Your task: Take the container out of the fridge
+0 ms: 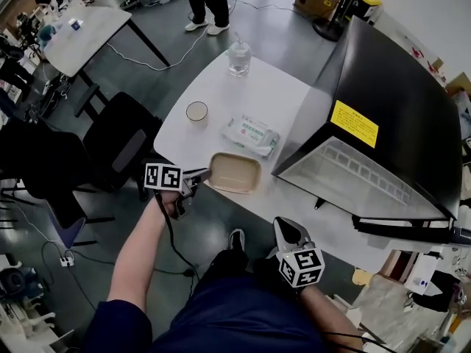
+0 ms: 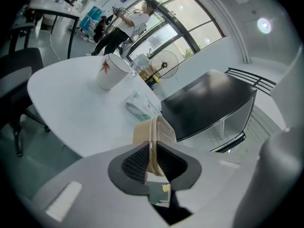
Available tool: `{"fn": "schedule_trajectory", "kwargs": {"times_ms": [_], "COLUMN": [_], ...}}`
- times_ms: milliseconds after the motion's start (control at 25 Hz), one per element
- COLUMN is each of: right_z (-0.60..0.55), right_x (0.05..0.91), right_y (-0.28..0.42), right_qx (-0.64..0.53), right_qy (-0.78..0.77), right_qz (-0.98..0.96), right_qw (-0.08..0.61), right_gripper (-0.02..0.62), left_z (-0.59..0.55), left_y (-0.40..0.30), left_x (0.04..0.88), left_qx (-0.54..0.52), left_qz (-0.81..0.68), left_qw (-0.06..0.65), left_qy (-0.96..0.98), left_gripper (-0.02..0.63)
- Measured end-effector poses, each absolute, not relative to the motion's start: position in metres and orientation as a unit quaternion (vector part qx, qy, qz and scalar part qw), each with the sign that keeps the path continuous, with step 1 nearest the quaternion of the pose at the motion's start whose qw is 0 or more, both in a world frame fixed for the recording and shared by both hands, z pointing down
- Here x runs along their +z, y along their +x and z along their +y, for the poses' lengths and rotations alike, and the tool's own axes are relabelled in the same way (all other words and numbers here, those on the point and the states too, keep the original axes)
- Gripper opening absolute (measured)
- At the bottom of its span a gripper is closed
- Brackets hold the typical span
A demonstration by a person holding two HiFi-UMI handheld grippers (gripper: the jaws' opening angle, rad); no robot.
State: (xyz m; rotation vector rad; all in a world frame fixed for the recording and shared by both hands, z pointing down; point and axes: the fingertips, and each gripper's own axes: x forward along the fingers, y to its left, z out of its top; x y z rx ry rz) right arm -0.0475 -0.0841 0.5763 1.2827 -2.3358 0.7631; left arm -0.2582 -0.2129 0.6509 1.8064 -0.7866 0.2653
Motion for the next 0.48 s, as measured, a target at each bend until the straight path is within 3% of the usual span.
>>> {"fn": "schedule_trajectory", "kwargs": {"times_ms": [480], "right_z": [-0.082], "right_x": [0.585], "right_y": [-0.037], "right_qx": [0.276], "right_qy": [0.487], "right_qz": [-0.807], "right_qw": [0.188], "right_gripper": [0.006], "left_z": [-0.238], "left_y": [-0.256], "left_x": [0.679], "left_qx": [0.129], "left_qz": [-0.285], "left_qw": [0.580], "left_qy": [0.752], "left_gripper": [0.051]}}
